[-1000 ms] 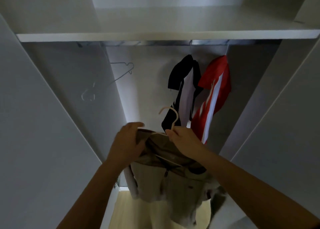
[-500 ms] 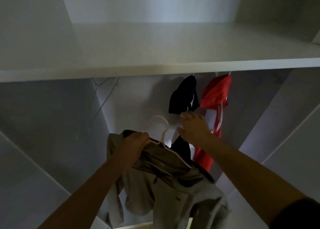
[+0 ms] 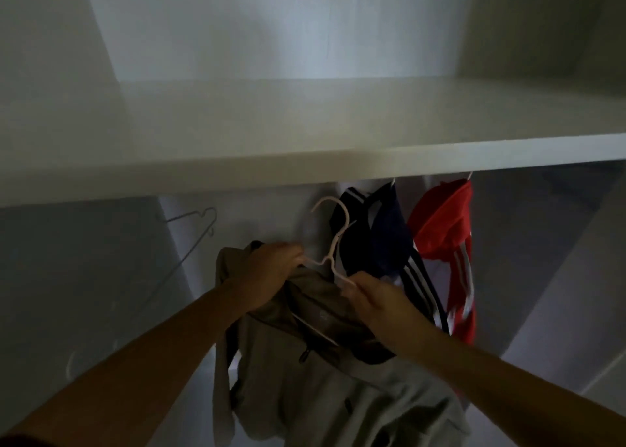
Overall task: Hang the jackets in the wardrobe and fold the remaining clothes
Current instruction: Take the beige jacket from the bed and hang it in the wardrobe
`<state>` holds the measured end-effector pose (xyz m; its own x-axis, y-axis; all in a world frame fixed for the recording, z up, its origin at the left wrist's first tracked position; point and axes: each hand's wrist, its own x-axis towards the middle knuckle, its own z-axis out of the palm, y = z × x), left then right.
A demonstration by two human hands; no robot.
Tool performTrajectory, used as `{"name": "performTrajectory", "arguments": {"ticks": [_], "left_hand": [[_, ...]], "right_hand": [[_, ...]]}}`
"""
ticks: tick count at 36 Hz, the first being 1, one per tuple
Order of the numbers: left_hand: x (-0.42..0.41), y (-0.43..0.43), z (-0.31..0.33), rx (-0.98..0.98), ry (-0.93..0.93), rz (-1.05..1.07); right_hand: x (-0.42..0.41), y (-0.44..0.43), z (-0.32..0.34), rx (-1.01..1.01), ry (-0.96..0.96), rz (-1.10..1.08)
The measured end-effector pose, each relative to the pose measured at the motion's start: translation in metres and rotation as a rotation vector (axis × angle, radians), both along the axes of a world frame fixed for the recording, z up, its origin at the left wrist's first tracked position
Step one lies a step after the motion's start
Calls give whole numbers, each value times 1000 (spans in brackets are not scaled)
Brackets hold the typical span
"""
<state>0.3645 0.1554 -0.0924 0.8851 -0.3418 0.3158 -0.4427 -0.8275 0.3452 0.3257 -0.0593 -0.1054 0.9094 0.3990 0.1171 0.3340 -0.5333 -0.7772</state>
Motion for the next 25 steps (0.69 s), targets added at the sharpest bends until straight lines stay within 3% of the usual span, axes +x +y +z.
{"name": "performTrajectory", "arguments": {"ticks": [5,10,15,18,25], "left_hand": [[30,3,12,-66,-49,39],[61,5,28,62,-177,87],[92,7,32,175,-299,184],[101,2,36,197,-342,208],[96,-10,21,-35,-237,296]], "right_hand": [[42,6,7,82,-178,-143],[76,18,34,52,-304,-172],[107,21,58,-3,-269,-236],[120,23,61,122,-216,-239],[129,24,42,144,-151,-235]]}}
